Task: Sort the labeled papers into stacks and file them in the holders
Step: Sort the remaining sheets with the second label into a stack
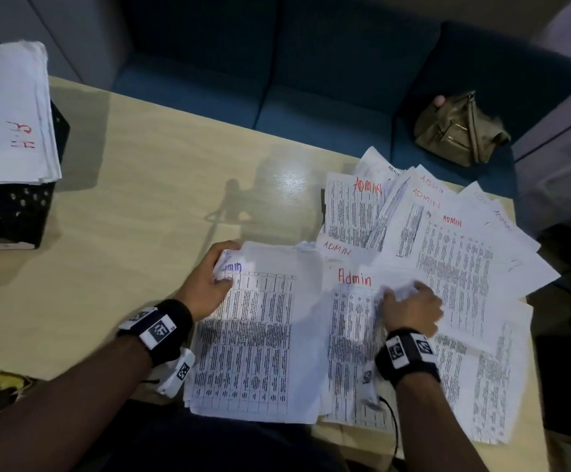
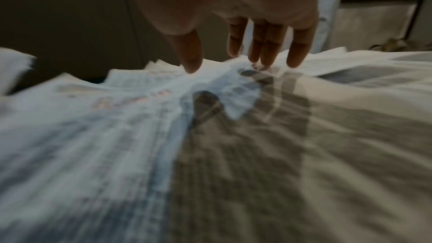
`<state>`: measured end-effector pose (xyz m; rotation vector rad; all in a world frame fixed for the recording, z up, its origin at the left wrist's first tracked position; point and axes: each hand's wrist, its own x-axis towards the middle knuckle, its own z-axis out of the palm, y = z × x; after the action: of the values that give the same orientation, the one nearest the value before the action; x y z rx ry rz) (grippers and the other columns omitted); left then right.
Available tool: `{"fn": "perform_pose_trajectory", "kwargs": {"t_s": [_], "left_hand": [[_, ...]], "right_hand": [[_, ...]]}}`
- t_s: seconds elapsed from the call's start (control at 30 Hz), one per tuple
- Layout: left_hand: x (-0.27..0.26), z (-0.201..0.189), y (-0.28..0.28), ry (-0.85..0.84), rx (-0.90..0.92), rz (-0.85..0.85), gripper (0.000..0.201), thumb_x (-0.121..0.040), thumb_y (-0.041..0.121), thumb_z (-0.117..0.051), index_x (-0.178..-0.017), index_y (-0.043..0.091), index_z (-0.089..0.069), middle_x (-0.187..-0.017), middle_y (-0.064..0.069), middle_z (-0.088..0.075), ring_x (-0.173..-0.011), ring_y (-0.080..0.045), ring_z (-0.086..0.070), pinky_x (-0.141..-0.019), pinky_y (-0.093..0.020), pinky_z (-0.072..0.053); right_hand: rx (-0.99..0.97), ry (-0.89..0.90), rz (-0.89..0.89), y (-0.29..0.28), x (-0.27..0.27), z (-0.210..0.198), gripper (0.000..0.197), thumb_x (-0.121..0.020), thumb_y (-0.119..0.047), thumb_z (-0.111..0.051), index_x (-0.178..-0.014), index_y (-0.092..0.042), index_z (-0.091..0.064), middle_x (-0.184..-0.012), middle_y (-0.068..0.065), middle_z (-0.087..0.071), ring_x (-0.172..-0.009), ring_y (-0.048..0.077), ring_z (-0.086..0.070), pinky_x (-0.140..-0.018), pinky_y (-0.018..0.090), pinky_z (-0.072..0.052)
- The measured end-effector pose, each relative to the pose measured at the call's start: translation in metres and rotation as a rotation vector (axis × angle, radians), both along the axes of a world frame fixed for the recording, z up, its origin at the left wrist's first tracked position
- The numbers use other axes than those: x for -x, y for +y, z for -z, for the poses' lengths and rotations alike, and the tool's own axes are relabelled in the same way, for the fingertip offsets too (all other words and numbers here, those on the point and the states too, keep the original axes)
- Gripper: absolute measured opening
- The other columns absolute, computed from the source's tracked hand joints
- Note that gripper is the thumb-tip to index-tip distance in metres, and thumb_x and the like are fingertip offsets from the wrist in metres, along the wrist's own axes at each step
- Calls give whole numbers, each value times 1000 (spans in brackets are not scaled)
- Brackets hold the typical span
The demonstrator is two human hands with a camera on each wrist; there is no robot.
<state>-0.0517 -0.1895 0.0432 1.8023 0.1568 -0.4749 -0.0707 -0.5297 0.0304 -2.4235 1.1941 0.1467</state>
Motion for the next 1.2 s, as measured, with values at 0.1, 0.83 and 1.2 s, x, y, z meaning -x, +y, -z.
{"fn": "perform_pose_trajectory", "kwargs": {"t_s": [0.1,0.83,1.2], "left_hand": [[-11,-6,0,-1,-16,11,79,-86,-13,-44,-117,59,-40,-115,-5,-52,-43,-16,-39,-41,-25,-32],[17,29,5,99,-278,40,52,-96,18,-55,-145,18,-37,-146,-7,-47,-126,-25,-50,-97,-28,-35],[3,19,14,50,-257,-36,45,-98,15,-50,-142,19,-43,-130,-6,-58,-106,-21,-54,-82,-27,-41]], "right_hand": [[-153,51,50,-25,23,8,71,-81,-35,-72,-135,-7,-36,-137,20,-42,-123,40,-46,-102,50,-42],[-145,-150,-168,-10,-1,-50,23,-95,-20,-54,-105,1,-58,-75,5,-55,-78,27,-59,-54,21,-34],[-146,-767,-249,-26,-40,-141,23,-85,-29,-64,-98,-10,-66,-83,7,-62,-74,13,-56,-59,21,-40]]}}
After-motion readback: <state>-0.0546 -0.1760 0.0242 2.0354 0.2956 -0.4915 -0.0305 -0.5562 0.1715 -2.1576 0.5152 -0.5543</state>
